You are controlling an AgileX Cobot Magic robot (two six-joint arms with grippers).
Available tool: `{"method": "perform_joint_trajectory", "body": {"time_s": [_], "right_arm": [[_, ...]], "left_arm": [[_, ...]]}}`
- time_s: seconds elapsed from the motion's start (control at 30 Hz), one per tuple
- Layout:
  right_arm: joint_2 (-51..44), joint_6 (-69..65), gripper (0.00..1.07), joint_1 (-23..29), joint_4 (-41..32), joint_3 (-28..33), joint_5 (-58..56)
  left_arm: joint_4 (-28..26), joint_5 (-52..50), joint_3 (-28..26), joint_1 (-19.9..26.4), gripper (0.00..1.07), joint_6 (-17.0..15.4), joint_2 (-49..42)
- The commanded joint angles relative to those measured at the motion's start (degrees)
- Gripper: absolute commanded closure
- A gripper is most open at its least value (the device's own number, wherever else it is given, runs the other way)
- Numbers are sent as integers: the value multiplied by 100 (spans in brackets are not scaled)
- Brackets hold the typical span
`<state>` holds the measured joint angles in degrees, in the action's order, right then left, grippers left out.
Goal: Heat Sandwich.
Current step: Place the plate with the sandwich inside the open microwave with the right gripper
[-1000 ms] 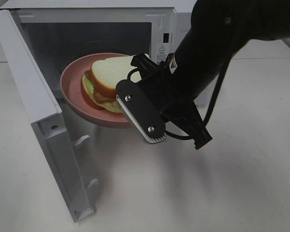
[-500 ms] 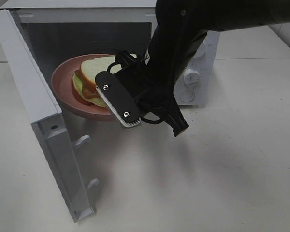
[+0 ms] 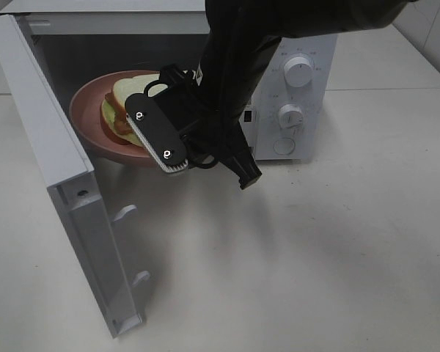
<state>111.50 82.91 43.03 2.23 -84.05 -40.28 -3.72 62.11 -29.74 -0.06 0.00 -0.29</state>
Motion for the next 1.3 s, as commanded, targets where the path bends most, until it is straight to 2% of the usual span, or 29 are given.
{"method": "perform_joint_trajectory", "body": {"time_s": [0.03, 0.3, 0.87, 1.3], "right_arm": [[160, -235, 107, -29, 218, -327, -46], [470, -344, 107, -29, 269, -796, -183], [1421, -670, 107, -29, 298, -2200, -424], [1908, -934, 107, -29, 430, -2893, -458]], "left_arm": [[-17, -80, 11, -6, 10, 40, -97], [-17, -80, 11, -6, 10, 40, -97], [-17, -80, 11, -6, 10, 40, -97], [-11, -80, 11, -6, 10, 40, -97]]}}
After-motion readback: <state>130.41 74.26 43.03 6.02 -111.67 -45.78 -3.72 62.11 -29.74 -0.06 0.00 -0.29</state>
